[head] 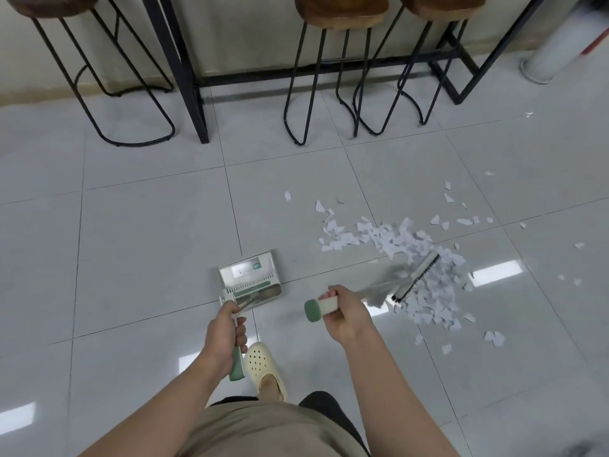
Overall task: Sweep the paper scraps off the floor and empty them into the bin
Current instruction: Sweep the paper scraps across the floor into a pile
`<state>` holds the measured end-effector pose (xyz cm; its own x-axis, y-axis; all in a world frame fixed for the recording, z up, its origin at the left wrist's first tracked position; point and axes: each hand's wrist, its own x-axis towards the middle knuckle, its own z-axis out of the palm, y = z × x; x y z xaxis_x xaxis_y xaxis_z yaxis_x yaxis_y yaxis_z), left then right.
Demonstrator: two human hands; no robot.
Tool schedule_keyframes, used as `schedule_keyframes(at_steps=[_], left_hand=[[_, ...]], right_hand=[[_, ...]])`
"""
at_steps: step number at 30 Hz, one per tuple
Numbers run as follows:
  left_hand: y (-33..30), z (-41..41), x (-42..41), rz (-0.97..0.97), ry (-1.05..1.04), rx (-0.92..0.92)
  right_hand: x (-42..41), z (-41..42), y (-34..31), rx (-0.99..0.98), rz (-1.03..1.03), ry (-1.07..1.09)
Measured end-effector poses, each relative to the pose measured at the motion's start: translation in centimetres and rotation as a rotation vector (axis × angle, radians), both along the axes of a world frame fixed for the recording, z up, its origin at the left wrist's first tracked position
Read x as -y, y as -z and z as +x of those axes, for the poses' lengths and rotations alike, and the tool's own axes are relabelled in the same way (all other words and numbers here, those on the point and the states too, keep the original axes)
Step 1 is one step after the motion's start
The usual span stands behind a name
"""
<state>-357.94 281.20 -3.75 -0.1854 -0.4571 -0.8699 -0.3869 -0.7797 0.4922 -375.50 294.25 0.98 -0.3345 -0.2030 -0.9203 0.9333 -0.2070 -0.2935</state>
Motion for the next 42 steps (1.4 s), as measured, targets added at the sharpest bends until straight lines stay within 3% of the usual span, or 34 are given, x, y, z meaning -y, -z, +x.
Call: schedule_keyframes(at_steps=[6,18,20,25,31,35,42], left_hand=[[-0.6,-2.5,1.5,0.017,-0.018,-0.022],[-0.8,-6.8,3.6,0.011,-0.073,0.017],[-1.0,-8.4,4.1,0.005,-0.107,0.029],[-1.5,-13.6,3.7,-0.023,-0.148,0.083],[-1.8,-18.6,2.8,-0.041,-0.221,0.103],[-2.1,-21.0,2.7,-0.043,-0.310,0.064],[-2.5,-24.1,3.6,-0.086,-0.392,0.028]], right_hand=[[4.4,0.7,-2.4,0.009,-0.045,-0.163],[6.3,-6.5,0.4,0.314,-0.328,-0.145],[6.7,-8.7,0.7,0.319,-0.337,-0.061],[6.2,-16.7,-0.1,0.307,-0.141,0.204],[8.3,-24.0,0.1,0.135,0.045,0.078],[9.7,-26.4,-0.5,0.124,0.011,0.017],[14.1,-25.8,-4.9,0.170,-0.230,-0.062]])
